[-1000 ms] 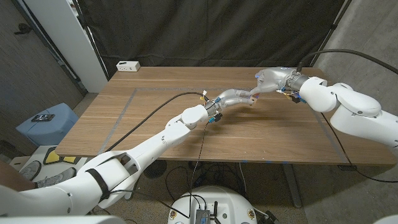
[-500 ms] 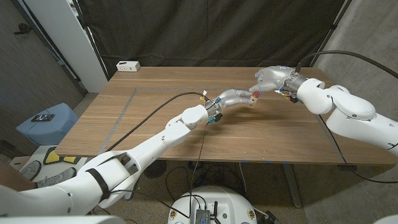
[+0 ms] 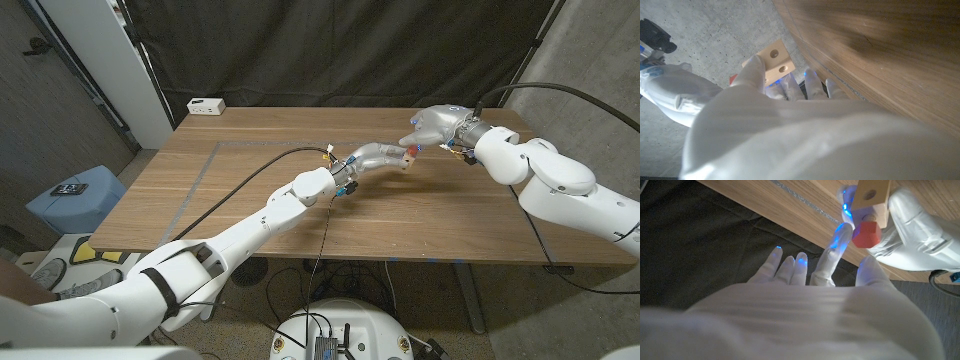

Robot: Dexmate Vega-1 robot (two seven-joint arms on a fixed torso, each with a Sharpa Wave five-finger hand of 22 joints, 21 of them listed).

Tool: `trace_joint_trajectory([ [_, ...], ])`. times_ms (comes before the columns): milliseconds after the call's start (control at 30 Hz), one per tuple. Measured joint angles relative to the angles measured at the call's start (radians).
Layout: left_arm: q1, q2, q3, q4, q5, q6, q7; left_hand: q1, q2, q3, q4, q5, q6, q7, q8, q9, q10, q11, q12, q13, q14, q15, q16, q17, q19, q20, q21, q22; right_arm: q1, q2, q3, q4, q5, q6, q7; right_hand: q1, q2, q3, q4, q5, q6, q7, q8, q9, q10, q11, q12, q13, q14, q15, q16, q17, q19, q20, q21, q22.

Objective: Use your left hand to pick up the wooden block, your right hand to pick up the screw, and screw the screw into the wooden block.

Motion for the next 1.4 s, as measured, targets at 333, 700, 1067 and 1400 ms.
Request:
trace_joint_trajectory([
  [333,-0.009,-0.009,0.000,0.027,-0.007,-0.015,-0.011,-0.004,0.004,0.000,0.000,0.000,0.000,0.000,-0.001,0.000,0.000,0.000,0.000,0.000,0.000,0.000,0.000,0.002,0.000,0.000,0.000,0.000,0.021,0.001,-0.008,-0.001,0.000,-0.026,0.050,-0.059,-0.013,-0.025,0.010,0.000,-0.094,0.002,-0.082,0.003,-0.040,0.039,-0.037,0.000,-0.032,0.031,-0.026,0.002,-0.017,0.016,-0.011,0.003],
  [700,-0.021,-0.021,-0.001,0.061,-0.014,-0.033,-0.023,-0.004,0.004,0.000,0.000,-0.001,0.000,0.000,-0.002,-0.001,0.000,0.000,0.000,-0.005,0.000,0.000,0.000,0.002,0.000,0.000,0.000,0.000,0.027,-0.004,0.001,-0.006,0.038,-0.052,0.076,-0.094,-0.007,-0.037,0.015,0.000,-0.201,0.004,-0.151,0.008,-0.067,0.059,-0.056,0.000,-0.051,0.058,-0.038,0.003,-0.052,0.033,-0.015,0.002],
  [1067,-0.029,-0.030,-0.005,0.087,-0.015,-0.050,-0.022,-0.005,0.005,0.001,0.001,-0.001,0.000,0.000,-0.002,0.000,0.000,0.000,0.000,-0.005,0.000,0.000,0.000,0.001,0.000,0.000,0.000,0.000,0.027,-0.005,0.029,-0.009,0.125,-0.072,0.071,-0.125,-0.010,-0.052,0.014,0.004,-0.300,0.014,-0.218,0.013,-0.097,0.078,-0.073,0.000,-0.082,0.089,-0.053,0.003,-0.101,0.050,-0.015,0.001],
  [1400,-0.036,-0.040,-0.010,0.110,-0.015,-0.070,-0.011,-0.006,0.005,0.002,0.002,-0.001,0.000,0.000,-0.002,0.000,0.000,0.000,0.000,-0.005,0.000,0.000,0.000,-0.001,0.004,-0.003,0.000,0.000,-0.013,0.008,0.087,0.005,0.237,-0.058,-0.007,-0.138,-0.005,-0.057,0.018,0.004,-0.353,0.031,-0.252,0.017,-0.101,0.090,-0.073,0.003,-0.082,0.099,-0.053,0.003,-0.106,0.055,-0.015,0.000],
])
